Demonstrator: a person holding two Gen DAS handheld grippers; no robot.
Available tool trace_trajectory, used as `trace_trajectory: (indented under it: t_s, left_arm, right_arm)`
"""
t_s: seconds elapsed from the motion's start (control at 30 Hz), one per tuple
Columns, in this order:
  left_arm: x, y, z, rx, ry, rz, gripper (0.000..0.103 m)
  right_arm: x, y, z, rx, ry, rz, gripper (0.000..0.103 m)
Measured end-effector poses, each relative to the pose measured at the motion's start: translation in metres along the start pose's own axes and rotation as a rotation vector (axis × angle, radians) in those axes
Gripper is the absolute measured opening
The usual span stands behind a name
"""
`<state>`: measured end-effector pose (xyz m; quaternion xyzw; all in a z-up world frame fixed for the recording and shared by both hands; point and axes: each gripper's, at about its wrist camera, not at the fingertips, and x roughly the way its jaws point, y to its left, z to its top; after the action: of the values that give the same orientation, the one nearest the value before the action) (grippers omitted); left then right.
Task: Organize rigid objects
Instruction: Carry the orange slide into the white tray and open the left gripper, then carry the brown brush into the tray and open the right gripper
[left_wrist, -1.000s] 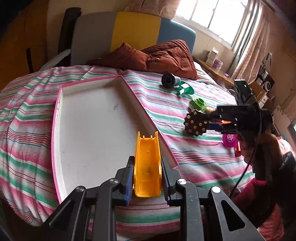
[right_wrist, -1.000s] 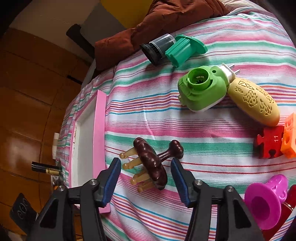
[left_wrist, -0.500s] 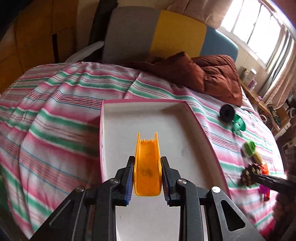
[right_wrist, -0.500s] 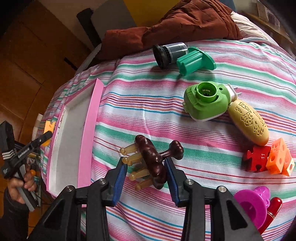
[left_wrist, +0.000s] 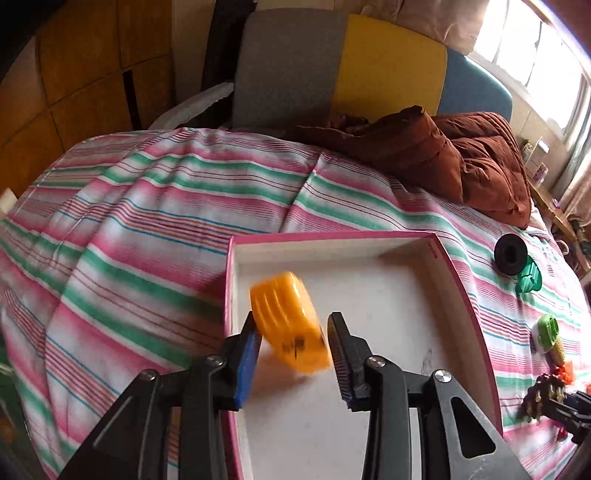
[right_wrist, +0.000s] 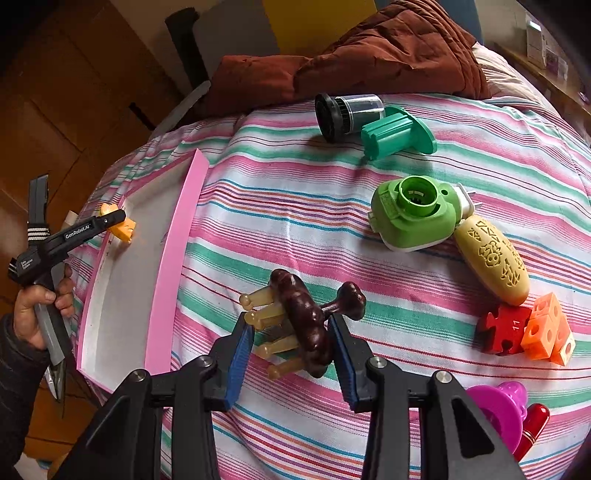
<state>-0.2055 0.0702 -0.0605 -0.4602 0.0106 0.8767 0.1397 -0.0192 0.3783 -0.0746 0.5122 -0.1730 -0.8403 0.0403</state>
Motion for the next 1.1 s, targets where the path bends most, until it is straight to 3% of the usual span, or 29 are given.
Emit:
trace_trajectory:
  t_s: [0.1,0.4,0.6,1.1]
  left_arm:
    - [-0.018,0.003,-0.012,-0.001,-0.028,0.014,0.049]
    - [-0.071,-0.004,-0.071,-0.015,-0.043,-0.014,0.051]
    - [-0.095,-0.020,-0.101,0.029,-0.059,0.006,0.051]
    - [-0.121,-0.023,-0.127,0.061,-0.078,0.034,0.055]
  right_arm:
    - [-0.001,0.000,-0.001,-0.002,-0.002,-0.007,0.041]
    - [-0.002,0.005,-0.004,-0.042,-0.015,-0.063,0.038]
    - [-0.003,0.007,-0.005,-0.058,-0.026,-0.079,0.038]
    - [-0.005,0.009,-0.005,-0.060,-0.044,-0.086,0.036]
